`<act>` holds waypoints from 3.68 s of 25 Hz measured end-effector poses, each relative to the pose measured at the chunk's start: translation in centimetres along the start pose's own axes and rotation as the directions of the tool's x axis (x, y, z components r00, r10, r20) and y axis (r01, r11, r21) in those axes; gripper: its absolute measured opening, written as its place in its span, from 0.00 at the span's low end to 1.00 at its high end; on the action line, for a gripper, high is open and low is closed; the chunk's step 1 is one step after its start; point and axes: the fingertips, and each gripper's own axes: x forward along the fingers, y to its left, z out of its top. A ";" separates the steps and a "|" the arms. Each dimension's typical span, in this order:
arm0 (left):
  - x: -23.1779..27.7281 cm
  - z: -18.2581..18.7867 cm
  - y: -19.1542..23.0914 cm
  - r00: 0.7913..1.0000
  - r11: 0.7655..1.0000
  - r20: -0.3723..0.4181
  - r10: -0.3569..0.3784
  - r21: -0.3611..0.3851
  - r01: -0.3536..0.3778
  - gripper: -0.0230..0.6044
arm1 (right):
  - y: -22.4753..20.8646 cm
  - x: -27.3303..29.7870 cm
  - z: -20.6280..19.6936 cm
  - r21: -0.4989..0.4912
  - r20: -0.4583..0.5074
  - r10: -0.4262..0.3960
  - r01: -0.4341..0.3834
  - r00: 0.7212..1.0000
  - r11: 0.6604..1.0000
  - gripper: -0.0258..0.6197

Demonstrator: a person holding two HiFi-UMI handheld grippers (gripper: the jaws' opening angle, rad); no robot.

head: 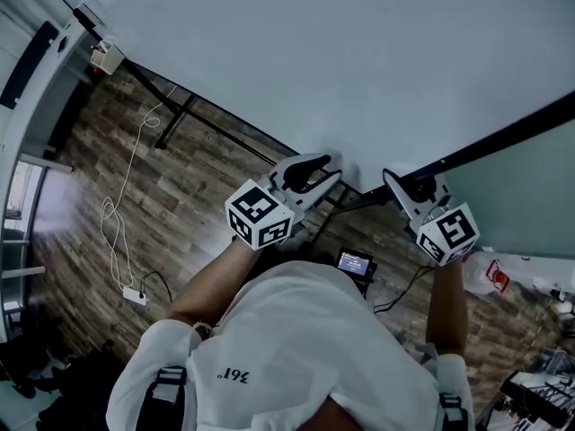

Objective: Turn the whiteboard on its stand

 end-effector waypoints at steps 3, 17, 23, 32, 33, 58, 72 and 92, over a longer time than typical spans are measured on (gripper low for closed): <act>-0.2 -0.3 0.3 1.000 1.000 -0.006 0.003 -0.004 -0.003 0.23 | -0.2 0.4 -0.1 -0.001 0.000 0.001 -0.001 1.000 1.000 0.28; -1.0 -0.6 1.1 1.000 1.000 -0.018 0.022 -0.013 -0.022 0.23 | -0.2 2.3 0.2 -0.001 0.020 -0.001 0.001 1.000 1.000 0.27; -1.4 -1.0 1.6 0.999 0.999 -0.023 0.035 -0.020 -0.035 0.23 | -0.2 4.5 0.5 -0.003 0.024 0.004 -0.004 1.000 1.000 0.27; -2.9 -1.0 3.2 0.998 0.997 -0.016 0.068 -0.036 -0.069 0.23 | 0.6 7.1 1.4 -0.006 0.029 0.008 -0.008 1.000 1.000 0.27; -3.1 -0.8 3.3 0.997 0.997 -0.014 0.071 -0.038 -0.072 0.23 | 0.8 7.4 1.7 -0.007 0.029 0.010 -0.009 1.000 1.000 0.27; -7.0 -0.7 6.4 0.988 0.987 -0.004 0.154 -0.053 -0.154 0.23 | 1.8 14.0 3.6 -0.007 0.039 0.009 -0.009 0.999 1.000 0.27; -9.7 -0.2 9.2 0.986 0.986 -0.007 0.165 -0.035 -0.165 0.23 | 2.2 16.9 4.0 -0.001 0.041 0.009 -0.009 0.999 1.000 0.27; -11.0 0.2 9.3 0.980 0.980 0.017 0.200 -0.030 -0.199 0.23 | 2.2 19.4 4.5 0.003 0.044 0.010 -0.010 0.999 1.000 0.27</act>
